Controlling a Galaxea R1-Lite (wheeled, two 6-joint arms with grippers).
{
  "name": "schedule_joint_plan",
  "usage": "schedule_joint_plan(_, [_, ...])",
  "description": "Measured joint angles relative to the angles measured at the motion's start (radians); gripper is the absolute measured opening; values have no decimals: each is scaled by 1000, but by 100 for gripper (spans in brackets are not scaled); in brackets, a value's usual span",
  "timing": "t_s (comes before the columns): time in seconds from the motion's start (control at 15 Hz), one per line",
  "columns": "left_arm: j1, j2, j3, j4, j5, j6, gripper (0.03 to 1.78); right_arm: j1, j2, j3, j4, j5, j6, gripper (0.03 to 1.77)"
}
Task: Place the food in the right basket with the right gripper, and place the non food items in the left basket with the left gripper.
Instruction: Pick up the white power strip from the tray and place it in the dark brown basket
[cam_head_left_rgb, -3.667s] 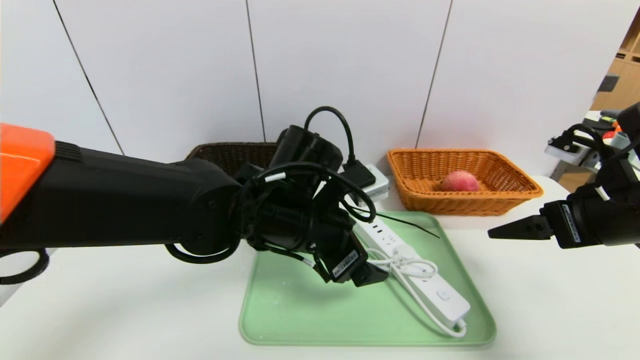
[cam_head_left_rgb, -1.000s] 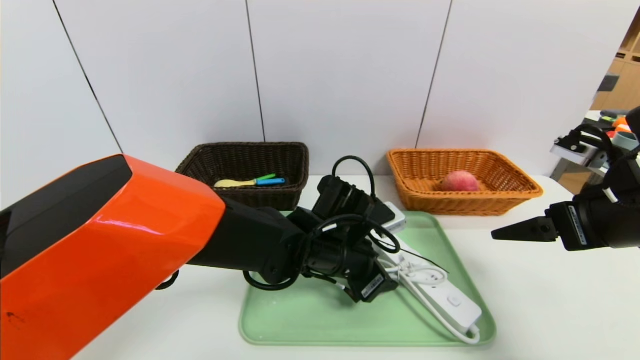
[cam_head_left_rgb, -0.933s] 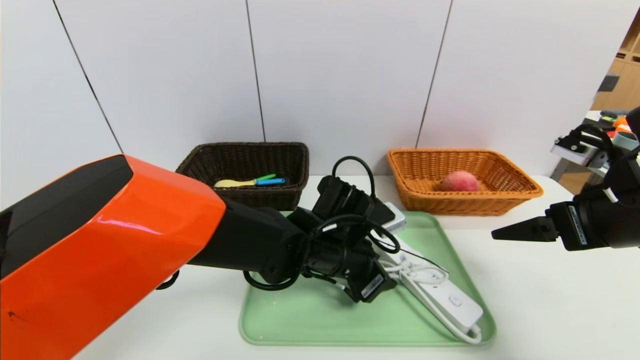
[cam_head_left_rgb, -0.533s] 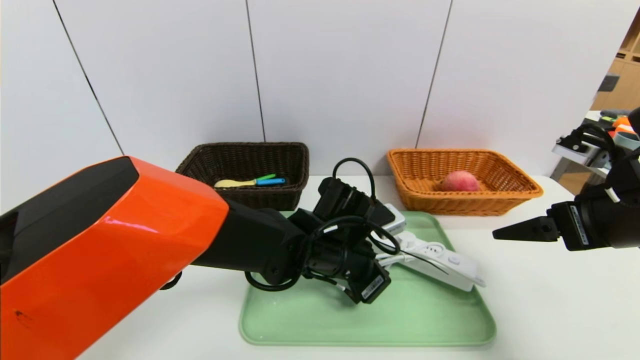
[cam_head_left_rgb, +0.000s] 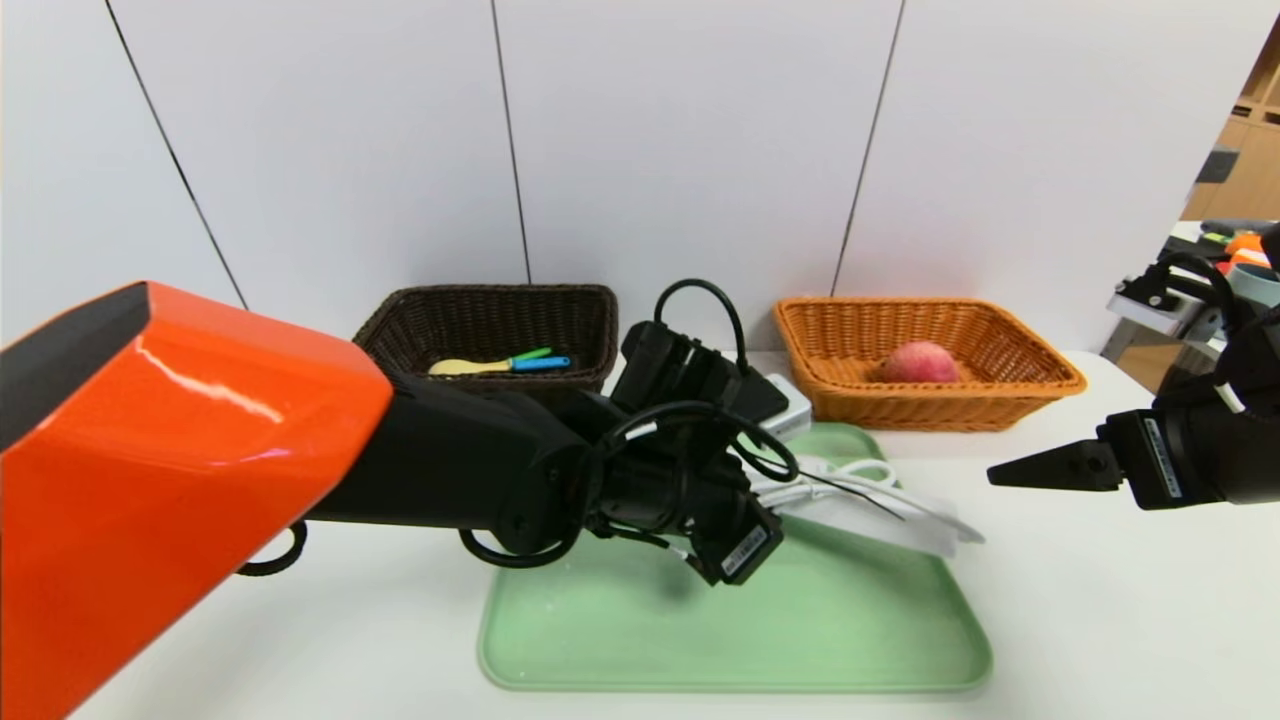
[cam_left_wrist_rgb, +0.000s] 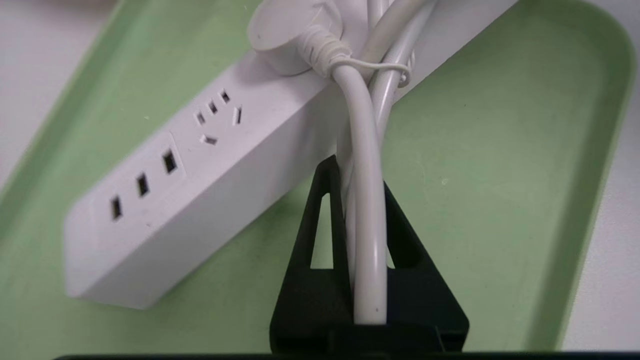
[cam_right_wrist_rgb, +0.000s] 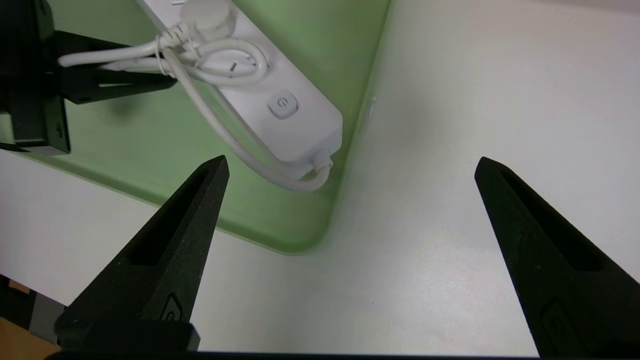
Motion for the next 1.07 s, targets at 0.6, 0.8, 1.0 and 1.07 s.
schedule_joint_plan(0.6, [60,-177,-27,68,15,4,16,0,-11,16,-6,20,0,170])
schedule_joint_plan(0.8, [113,-240,-109,139,22,7,16,0,-11,18,-7,23,0,170])
schedule_joint_plan(1.0, [216,-272,-190,187,22,12,16,0,-11,18,-7,35,0,170])
schedule_joint_plan(1.07, [258,-277,-215,206,20,14,16,0,-12,18,-7,35,0,170])
